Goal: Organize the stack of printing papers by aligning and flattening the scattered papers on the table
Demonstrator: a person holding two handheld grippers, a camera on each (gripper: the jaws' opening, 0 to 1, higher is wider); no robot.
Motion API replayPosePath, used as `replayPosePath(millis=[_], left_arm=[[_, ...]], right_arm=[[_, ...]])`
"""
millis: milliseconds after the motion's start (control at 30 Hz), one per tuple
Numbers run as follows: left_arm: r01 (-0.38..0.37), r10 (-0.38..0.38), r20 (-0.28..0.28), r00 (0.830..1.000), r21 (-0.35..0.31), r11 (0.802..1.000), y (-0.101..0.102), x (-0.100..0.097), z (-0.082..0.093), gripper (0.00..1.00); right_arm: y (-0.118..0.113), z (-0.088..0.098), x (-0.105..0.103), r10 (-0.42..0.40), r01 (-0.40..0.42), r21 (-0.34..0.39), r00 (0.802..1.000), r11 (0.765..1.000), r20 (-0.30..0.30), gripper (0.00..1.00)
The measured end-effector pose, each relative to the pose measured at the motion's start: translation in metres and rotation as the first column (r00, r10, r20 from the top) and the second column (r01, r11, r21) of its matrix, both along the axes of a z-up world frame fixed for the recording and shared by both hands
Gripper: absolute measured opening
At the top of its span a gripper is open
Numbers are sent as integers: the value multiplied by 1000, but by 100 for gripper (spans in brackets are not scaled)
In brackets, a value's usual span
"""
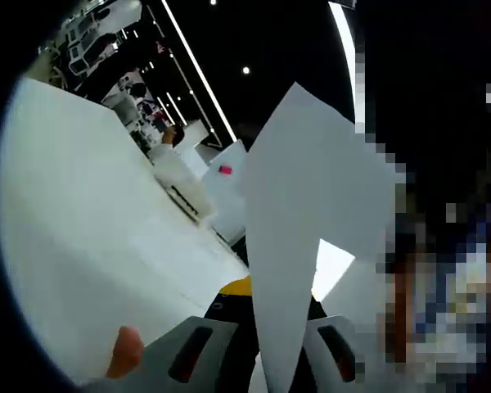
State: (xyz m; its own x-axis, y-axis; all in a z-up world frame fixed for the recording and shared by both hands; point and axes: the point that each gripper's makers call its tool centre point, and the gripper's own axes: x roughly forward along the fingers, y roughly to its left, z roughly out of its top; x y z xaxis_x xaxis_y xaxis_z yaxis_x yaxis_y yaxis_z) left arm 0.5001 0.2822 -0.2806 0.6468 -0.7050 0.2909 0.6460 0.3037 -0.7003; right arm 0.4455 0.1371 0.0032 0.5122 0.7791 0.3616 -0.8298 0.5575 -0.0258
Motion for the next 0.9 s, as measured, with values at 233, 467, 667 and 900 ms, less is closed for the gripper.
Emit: replayPosePath(millis=[233, 467, 667, 900], left_arm=[[0, 0, 0, 1000, -18, 1000, 3, 1, 2, 6], [0, 0, -4, 1000, -50, 999, 5, 1, 3, 6], [-1, 0, -6, 1000, -57, 998, 4, 0, 4, 6], [2, -2, -9, 1000, -64, 998, 3, 0, 4, 6]], right_arm=[[-12, -3, 10, -24, 24, 8, 999, 1000, -26, 0], [-24, -28, 17, -35, 36, 17, 996, 999, -76, 0], [-29, -56, 21, -2, 11, 54, 988, 998, -153, 0], [-25, -85, 9, 81, -53, 131, 972, 990, -220, 0]])
